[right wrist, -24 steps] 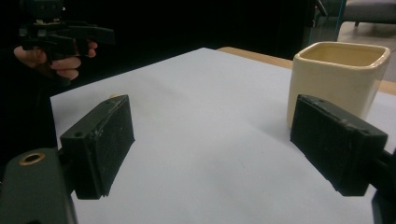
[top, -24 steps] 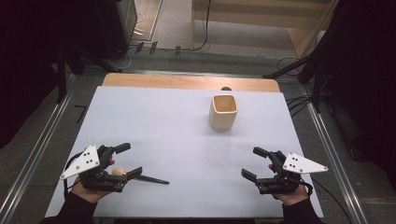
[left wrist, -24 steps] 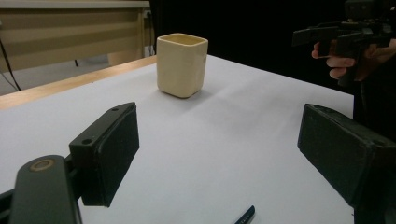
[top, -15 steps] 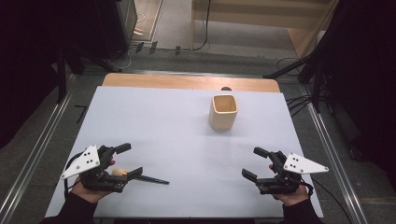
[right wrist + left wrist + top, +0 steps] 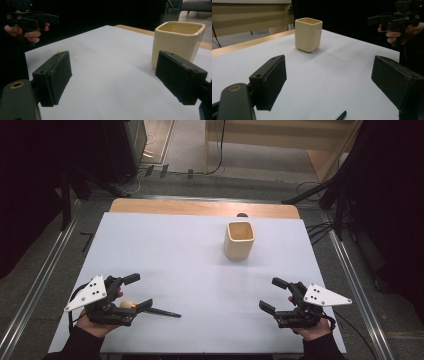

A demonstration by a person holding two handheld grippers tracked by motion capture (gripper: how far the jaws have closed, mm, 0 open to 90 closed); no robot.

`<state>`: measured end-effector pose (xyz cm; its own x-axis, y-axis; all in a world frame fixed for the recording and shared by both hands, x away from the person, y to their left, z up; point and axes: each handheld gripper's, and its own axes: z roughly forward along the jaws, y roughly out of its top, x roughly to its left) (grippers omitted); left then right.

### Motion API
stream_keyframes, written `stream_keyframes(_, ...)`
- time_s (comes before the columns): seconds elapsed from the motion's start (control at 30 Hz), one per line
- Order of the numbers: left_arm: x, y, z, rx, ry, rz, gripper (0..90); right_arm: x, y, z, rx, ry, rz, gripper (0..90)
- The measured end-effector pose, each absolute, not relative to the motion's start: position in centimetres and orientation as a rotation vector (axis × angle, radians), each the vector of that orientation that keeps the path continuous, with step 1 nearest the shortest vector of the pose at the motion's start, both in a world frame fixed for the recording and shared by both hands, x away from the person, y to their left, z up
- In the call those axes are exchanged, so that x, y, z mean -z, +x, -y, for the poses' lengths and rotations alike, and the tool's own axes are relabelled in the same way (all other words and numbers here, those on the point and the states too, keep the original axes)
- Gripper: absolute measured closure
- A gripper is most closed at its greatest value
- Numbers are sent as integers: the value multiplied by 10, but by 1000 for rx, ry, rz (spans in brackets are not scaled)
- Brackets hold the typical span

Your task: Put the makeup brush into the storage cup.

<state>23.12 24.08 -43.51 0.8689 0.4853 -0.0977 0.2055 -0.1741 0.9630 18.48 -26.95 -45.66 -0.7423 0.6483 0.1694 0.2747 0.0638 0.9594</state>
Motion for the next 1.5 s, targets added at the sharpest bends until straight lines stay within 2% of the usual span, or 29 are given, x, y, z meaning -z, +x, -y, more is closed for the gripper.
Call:
stream_keyframes(1.03,426,234,-256,-274,1773,-551,145,455,185,266,-1691,921,-2073,145)
stream_keyframes(1.5,399,252,-255,-215,1976,-473,160,457,186,265,-1683,918,-2105,146)
